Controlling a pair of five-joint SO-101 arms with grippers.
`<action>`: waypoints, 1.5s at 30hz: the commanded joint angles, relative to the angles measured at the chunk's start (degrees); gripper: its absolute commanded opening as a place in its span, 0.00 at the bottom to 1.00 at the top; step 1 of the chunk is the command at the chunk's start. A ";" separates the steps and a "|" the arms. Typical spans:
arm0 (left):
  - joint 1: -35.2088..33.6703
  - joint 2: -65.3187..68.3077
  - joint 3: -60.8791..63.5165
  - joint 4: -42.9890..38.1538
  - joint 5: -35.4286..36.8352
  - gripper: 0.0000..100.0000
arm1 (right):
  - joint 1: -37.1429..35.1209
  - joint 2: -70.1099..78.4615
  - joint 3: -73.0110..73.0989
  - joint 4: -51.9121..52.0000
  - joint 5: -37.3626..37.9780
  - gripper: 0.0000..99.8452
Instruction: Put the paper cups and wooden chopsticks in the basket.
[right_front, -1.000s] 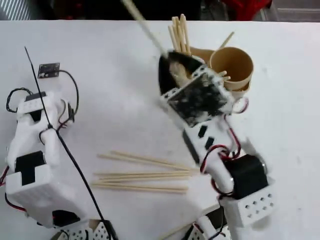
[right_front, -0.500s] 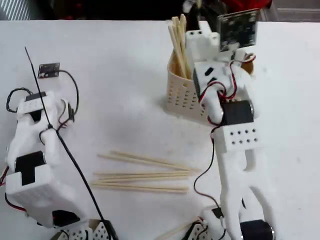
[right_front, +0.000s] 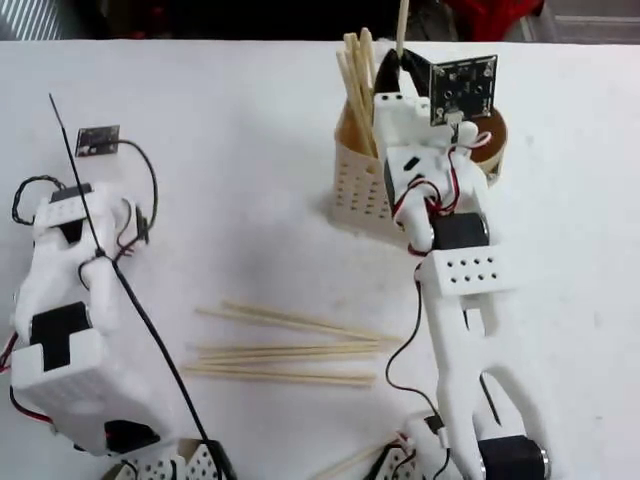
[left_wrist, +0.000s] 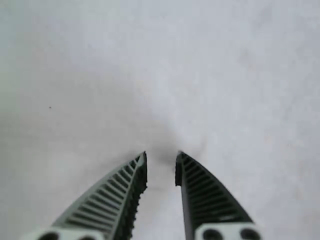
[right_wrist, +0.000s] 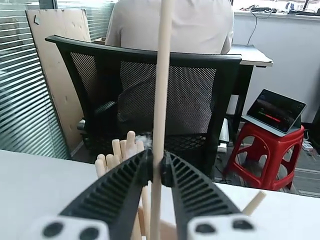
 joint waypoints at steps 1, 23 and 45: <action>0.04 -1.01 -0.79 -0.70 0.79 0.11 | 0.57 -0.75 -0.97 0.75 0.35 0.15; 0.13 -1.01 -0.70 -1.41 0.70 0.11 | -13.58 -28.00 -3.16 55.60 10.64 0.08; 0.22 -1.01 -0.70 -1.41 0.62 0.11 | -30.81 13.41 13.71 38.64 30.33 0.18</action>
